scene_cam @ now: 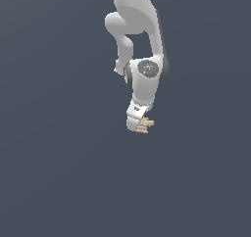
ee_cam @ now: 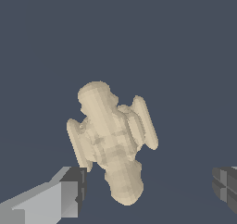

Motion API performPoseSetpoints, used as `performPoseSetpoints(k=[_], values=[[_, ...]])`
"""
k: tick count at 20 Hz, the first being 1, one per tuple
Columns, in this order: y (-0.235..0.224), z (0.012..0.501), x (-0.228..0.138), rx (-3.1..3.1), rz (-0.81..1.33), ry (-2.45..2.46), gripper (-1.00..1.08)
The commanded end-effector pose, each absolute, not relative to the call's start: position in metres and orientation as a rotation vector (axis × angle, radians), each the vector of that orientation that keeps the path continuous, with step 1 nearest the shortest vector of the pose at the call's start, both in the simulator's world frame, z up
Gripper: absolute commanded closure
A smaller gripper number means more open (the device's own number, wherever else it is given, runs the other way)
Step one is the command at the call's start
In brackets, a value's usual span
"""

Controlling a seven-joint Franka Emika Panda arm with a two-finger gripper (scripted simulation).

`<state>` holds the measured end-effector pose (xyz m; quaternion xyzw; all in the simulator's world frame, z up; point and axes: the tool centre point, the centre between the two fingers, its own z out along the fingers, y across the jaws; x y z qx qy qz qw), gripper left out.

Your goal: Pick up the object and move it to a goal position.

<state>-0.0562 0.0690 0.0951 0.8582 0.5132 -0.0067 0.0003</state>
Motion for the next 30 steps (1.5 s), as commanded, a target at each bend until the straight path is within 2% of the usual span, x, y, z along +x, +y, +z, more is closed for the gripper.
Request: performPoseSetpoints(k=[1,11,22,30], values=[[0.074,0.091,-0.061,2.627,-0.016,1.721,-0.92],[0.089,0.081,-0.073,2.434,-0.003,1.986,-0.92],[0.091,0.076,-0.076,2.396,-0.001,2.032,-0.92],[0.092,0.043,-0.077,2.392,-0.001,2.037,-0.92]])
